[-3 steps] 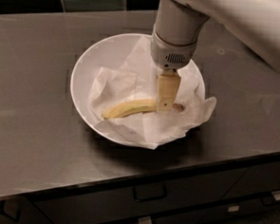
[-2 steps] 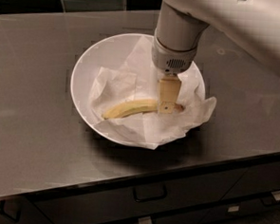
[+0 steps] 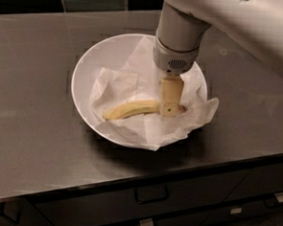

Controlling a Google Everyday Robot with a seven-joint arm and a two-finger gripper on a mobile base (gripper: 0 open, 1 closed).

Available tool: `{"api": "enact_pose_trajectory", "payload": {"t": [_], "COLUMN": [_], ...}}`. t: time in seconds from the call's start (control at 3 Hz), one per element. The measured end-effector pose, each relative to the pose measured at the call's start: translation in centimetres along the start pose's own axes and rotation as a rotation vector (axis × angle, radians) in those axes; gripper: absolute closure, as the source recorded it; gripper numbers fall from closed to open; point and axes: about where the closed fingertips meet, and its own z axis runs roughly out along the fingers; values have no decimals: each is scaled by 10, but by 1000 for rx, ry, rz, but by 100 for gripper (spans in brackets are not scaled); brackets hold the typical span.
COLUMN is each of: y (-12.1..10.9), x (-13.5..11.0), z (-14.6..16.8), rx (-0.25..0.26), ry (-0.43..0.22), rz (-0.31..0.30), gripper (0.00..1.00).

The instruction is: Pick banana from white bowl

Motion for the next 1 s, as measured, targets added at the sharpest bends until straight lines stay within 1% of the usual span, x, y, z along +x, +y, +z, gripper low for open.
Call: {"api": "enact_pose_trajectory", "payload": {"t": [0.33, 0.67, 1.0], "y": [2, 9, 13], "x": [-4, -10, -15], "z": [10, 20, 24], "rx": [-16, -30, -28], "ry": [-15, -23, -26], "rz": [2, 13, 20], "gripper": [0, 8, 25]}}
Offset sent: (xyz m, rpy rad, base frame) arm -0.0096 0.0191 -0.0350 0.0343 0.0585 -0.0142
